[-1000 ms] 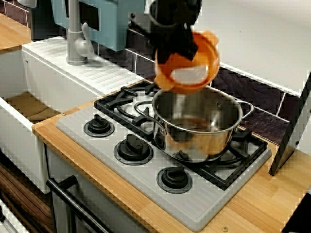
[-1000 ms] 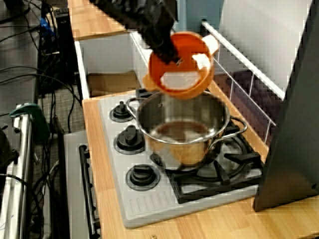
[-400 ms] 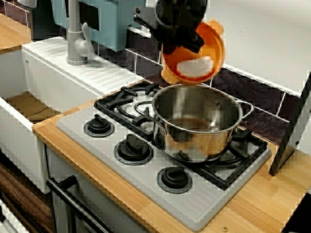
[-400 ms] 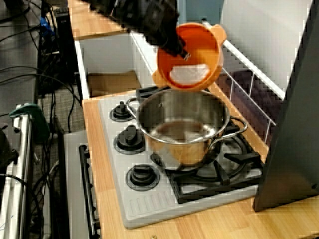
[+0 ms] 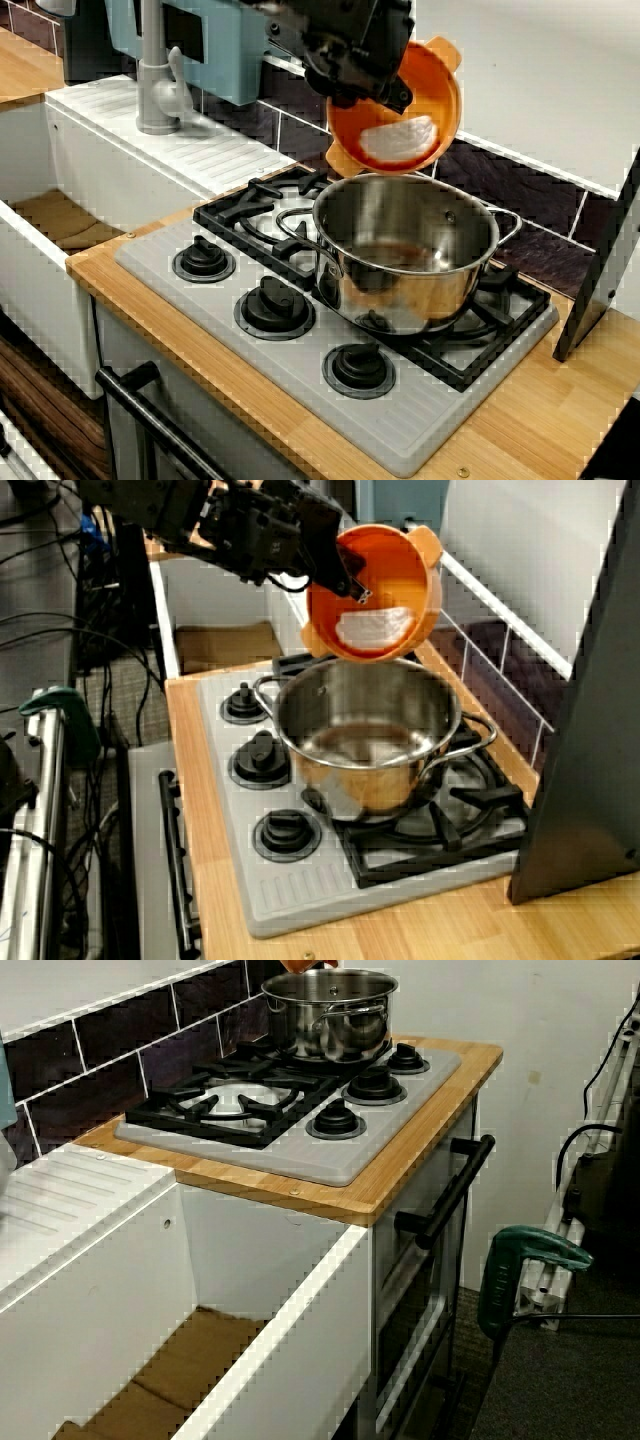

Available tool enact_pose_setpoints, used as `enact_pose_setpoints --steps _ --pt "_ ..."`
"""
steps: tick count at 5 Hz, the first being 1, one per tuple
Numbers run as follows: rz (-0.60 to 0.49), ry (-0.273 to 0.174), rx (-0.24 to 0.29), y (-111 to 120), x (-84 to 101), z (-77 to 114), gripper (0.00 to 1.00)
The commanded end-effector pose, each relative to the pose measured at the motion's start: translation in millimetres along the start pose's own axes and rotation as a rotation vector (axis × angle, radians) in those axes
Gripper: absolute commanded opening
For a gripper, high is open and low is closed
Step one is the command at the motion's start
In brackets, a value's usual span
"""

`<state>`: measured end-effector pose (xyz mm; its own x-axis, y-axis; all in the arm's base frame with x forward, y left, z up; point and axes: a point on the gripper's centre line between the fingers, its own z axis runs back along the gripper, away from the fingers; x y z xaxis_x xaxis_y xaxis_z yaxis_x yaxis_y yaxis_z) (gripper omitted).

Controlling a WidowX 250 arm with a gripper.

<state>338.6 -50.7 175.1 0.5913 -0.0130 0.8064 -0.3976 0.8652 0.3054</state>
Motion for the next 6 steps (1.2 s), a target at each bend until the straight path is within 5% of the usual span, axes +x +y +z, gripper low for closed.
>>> enact_pose_setpoints --steps 1,3,6 --pt "0.050 -0.192 0.004 10 14.0 13.4 0.00" --pt "0.068 -0.375 0.087 5 3.3 14.3 0.00" --pt "0.090 -0.374 0.071 3 3.0 6.8 0.00"
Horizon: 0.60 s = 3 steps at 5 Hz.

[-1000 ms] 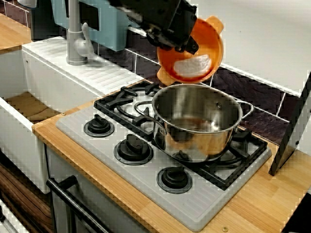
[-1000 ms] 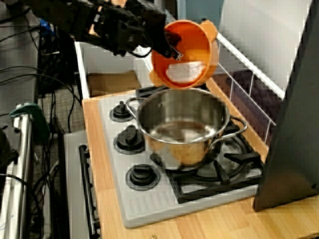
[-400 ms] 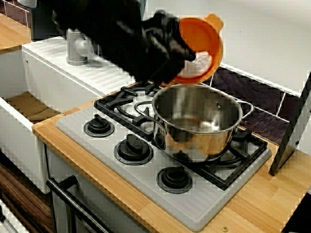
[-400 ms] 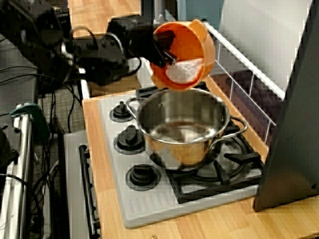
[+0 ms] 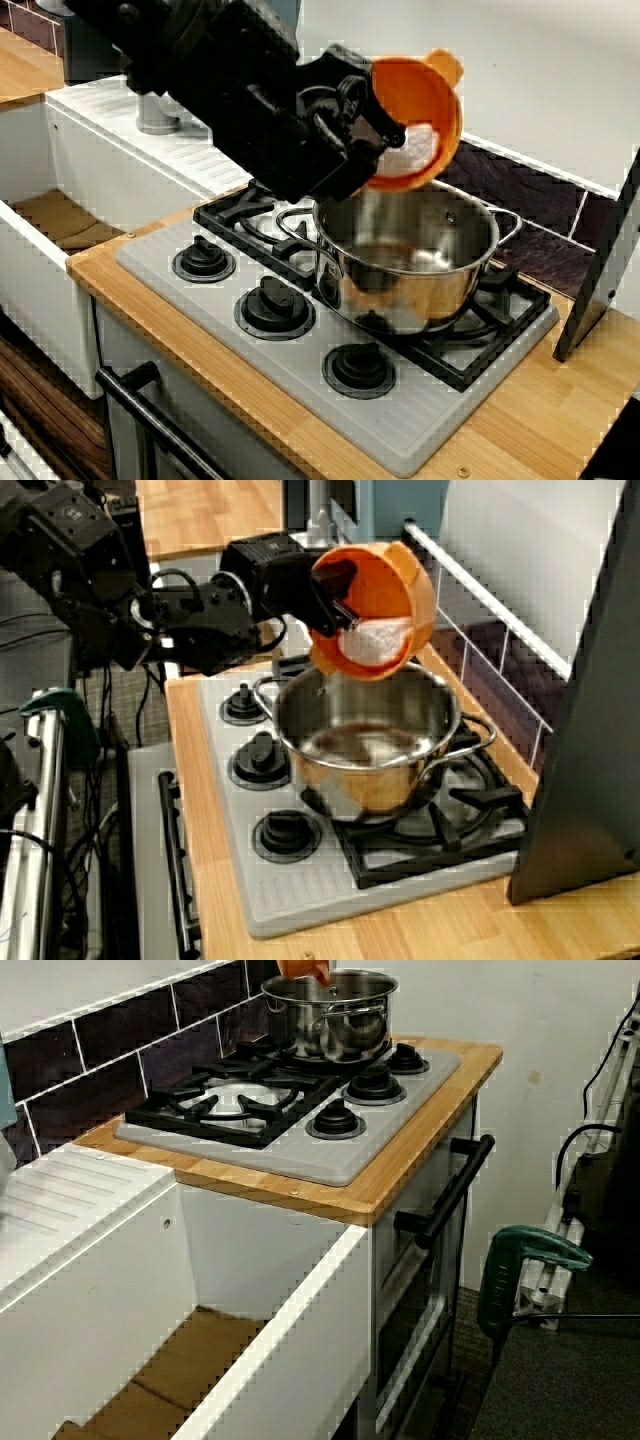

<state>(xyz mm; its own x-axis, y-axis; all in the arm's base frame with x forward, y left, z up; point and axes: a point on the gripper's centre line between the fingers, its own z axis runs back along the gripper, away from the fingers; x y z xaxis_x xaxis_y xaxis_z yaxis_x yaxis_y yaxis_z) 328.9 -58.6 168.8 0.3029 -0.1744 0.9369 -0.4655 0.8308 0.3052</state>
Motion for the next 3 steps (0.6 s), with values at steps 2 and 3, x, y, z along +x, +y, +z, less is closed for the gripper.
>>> enact_pose_setpoints --steps 2,3 --pt "0.073 -0.084 0.004 8.0 18.8 2.0 0.00" --pt "0.090 -0.115 0.031 8.6 17.5 3.6 0.00"
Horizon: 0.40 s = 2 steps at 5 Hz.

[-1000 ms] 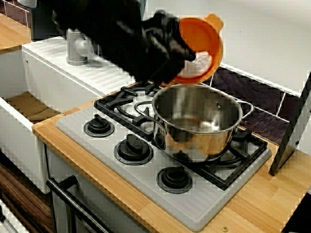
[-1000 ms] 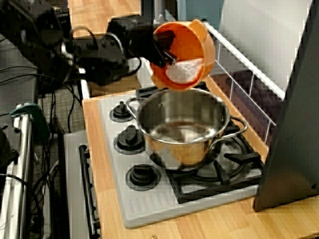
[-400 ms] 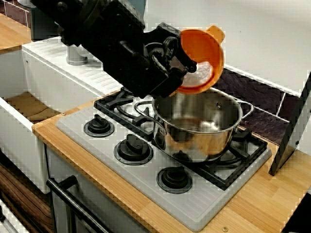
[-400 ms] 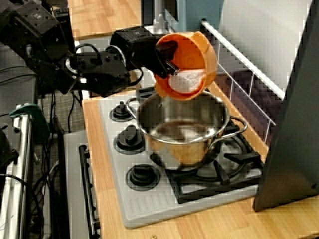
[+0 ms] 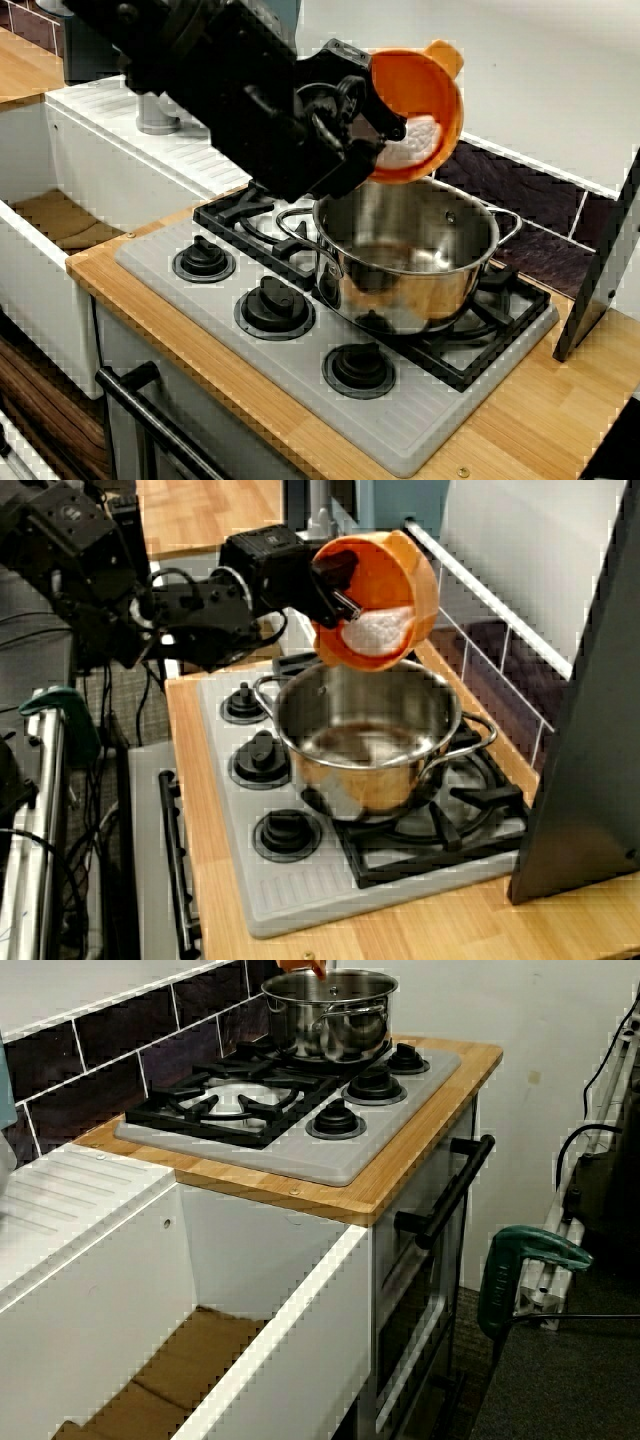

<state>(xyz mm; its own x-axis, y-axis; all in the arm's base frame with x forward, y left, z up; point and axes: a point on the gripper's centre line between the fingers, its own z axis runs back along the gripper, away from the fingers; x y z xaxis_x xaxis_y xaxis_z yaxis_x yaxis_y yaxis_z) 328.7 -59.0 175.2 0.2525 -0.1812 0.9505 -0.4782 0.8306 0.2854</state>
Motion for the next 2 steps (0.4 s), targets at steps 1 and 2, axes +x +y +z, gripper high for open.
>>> enact_pose_setpoints --steps 1,2 --pt "0.068 -0.055 0.037 8.7 4.9 -5.5 0.00" --pt "0.049 -0.073 0.055 8.6 5.9 -11.5 0.00"
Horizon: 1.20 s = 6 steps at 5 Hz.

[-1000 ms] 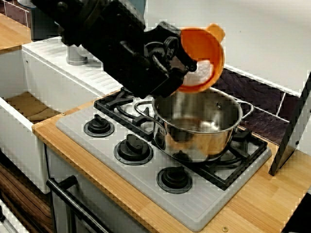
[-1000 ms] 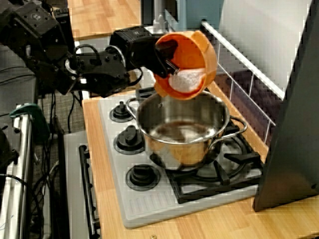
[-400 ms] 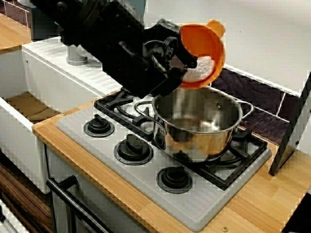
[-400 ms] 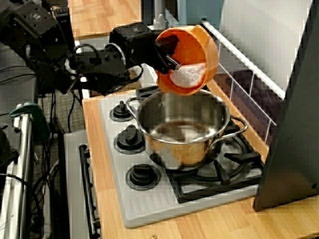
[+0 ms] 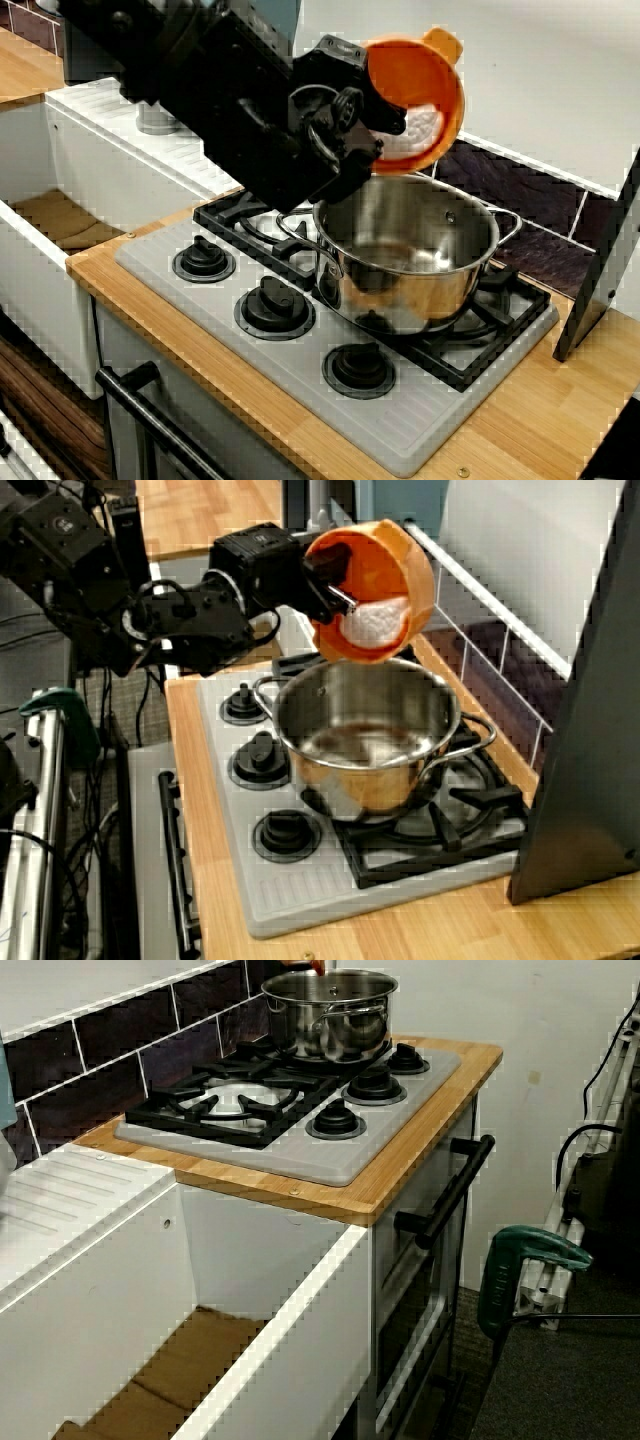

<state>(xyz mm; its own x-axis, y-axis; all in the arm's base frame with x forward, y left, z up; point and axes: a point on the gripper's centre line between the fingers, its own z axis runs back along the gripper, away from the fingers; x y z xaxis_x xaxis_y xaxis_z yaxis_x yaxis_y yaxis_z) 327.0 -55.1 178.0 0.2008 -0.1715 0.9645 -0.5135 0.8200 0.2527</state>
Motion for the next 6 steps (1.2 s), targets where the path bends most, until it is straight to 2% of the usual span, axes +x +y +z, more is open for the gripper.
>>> enact_pose_setpoints --steps 1,2,3,4,5,6 --pt "0.025 -0.091 0.041 11 6.7 -11.0 0.00" --pt "0.053 -0.066 0.059 15 8.5 -12.4 0.00" --pt "0.068 -0.005 0.044 17 11.4 -12.3 0.00" --pt "0.129 -0.007 0.042 20 16.6 -10.4 0.00" --pt "0.225 0.009 0.068 26 23.8 -6.5 0.00" --pt "0.125 -0.111 0.041 21 23.3 2.2 0.00"
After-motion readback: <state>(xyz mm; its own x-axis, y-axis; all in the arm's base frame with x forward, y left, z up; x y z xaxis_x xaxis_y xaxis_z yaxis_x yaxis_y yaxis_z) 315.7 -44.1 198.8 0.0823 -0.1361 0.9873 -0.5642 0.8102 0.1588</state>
